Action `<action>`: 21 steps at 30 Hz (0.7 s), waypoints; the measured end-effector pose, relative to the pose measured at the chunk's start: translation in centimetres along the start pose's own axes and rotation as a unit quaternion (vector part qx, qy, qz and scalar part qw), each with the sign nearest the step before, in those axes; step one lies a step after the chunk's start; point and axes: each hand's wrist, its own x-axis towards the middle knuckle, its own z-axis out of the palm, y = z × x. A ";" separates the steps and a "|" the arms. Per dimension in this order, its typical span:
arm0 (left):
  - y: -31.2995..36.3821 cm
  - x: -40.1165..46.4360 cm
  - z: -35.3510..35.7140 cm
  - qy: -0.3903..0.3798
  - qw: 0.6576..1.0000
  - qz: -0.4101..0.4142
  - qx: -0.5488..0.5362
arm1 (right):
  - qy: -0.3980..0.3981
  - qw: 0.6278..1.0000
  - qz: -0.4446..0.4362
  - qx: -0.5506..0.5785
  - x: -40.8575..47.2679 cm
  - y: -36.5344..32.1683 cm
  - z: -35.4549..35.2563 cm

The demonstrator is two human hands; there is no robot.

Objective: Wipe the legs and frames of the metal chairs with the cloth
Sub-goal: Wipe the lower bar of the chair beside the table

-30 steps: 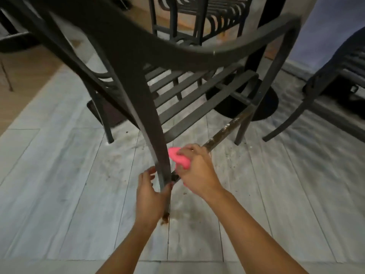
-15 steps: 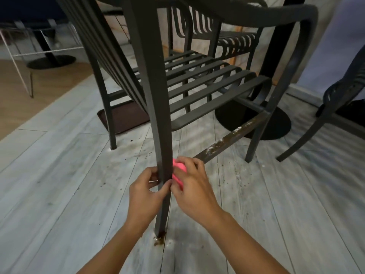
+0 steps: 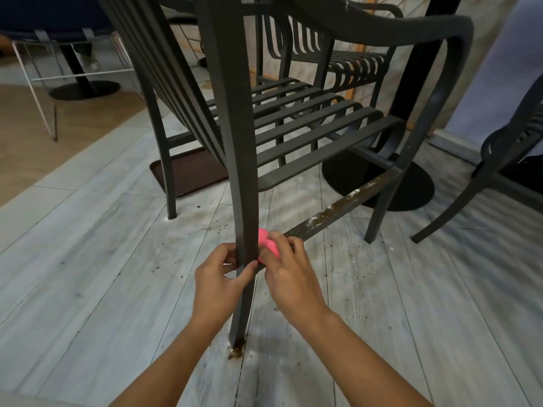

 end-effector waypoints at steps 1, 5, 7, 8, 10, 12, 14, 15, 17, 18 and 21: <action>0.0 0.0 0.0 -0.001 1.000 -0.001 0.002 | 0.004 1.000 0.005 -0.004 0.0 0.2 0.0; -0.2 0.0 0.1 0.000 1.000 -0.011 0.000 | 0.019 0.998 0.043 -0.030 0.5 1.6 -0.4; -0.4 0.0 0.3 0.003 1.000 -0.011 0.002 | 0.023 0.997 0.053 -0.045 0.7 2.4 -0.5; -0.4 0.0 0.4 0.004 1.000 -0.012 0.002 | 0.027 0.997 0.054 -0.054 0.7 2.8 -0.6; -0.6 -0.1 0.5 0.005 1.000 -0.022 0.001 | 0.034 0.996 0.059 -0.058 0.9 3.4 -0.6; -0.6 -0.1 0.6 0.008 1.000 -0.027 -0.002 | 0.036 0.996 0.062 -0.057 0.9 3.6 -0.7; -0.5 -0.1 0.5 0.005 1.000 -0.028 -0.003 | 0.034 0.996 0.060 -0.057 1.0 3.6 -0.7; -0.4 -0.1 0.5 0.002 1.000 -0.026 -0.004 | 0.032 0.996 0.059 -0.056 1.0 3.7 -0.8; -0.2 -0.2 0.4 -0.002 1.000 -0.021 -0.006 | 0.028 0.997 0.061 -0.048 1.2 3.8 -1.1; -0.1 -0.3 0.3 0.000 1.000 -0.016 -0.005 | 0.029 0.997 0.065 -0.040 1.2 3.9 -1.3; 0.1 -0.6 0.1 0.022 1.000 0.013 0.011 | 0.054 0.995 0.084 -0.008 0.9 3.9 -2.4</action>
